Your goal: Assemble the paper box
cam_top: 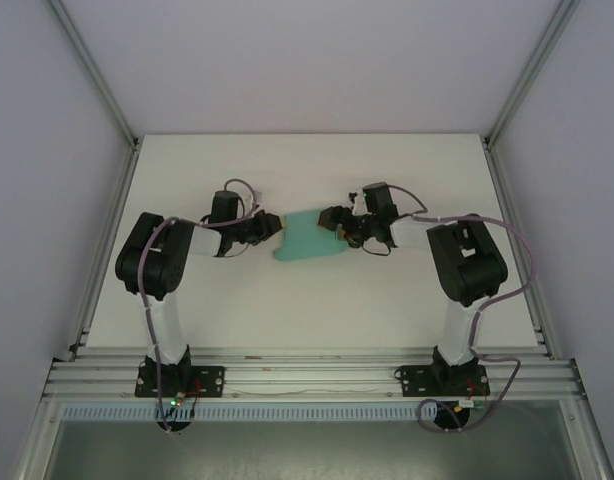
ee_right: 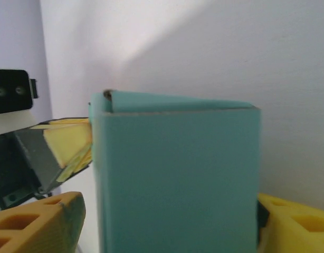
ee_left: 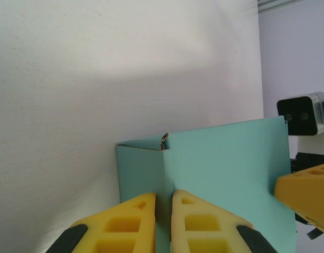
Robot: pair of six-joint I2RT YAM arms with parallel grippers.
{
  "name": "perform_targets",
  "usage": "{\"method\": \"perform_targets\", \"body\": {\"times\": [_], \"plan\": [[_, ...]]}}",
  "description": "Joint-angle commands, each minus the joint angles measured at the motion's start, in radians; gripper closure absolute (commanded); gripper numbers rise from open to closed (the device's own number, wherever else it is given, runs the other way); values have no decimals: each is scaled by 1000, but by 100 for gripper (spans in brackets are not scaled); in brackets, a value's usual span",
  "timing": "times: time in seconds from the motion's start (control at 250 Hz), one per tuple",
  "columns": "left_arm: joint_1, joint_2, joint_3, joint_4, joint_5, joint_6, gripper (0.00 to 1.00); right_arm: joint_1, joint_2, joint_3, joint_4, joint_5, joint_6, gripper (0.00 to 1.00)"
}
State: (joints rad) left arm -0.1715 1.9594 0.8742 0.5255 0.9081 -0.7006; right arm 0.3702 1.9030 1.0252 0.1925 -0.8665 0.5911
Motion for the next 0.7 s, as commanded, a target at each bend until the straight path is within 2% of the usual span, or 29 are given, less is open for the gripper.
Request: {"method": "perform_targets", "body": {"times": [0.0, 0.124, 0.164, 0.26, 0.3, 0.328, 0.376, 0.412, 0.54, 0.62, 0.696], "plan": [[6, 43, -18, -23, -8, 10, 85, -1, -13, 29, 78, -69, 30, 35], [6, 12, -12, -3, -3, 24, 79, -4, -35, 25, 70, -65, 40, 47], [6, -3, -7, 3, 1, 32, 76, -5, -42, 25, 68, -65, 43, 51], [5, -45, 9, 2, 4, 65, 64, -9, -61, 26, 64, -61, 60, 55], [5, -84, 15, -1, 0, 78, 55, -7, -73, 25, 57, -53, 69, 55], [4, -105, 21, -8, -3, 94, 44, -7, -82, 24, 50, -47, 74, 55], [3, -145, 26, -25, -17, 126, 22, -7, -101, 20, 38, -32, 88, 56], [2, -177, 33, -46, -34, 143, 1, -9, -116, 18, 27, -14, 109, 56], [-23, -298, 68, -191, -176, 314, 0, -19, -166, 49, -123, 43, 173, 59], [-58, -365, 86, -279, -252, 452, 0, -26, -194, 95, -288, 102, 209, 61], [-124, -436, 92, -360, -352, 620, 0, -44, -196, 162, -472, 89, 240, 62]]}}
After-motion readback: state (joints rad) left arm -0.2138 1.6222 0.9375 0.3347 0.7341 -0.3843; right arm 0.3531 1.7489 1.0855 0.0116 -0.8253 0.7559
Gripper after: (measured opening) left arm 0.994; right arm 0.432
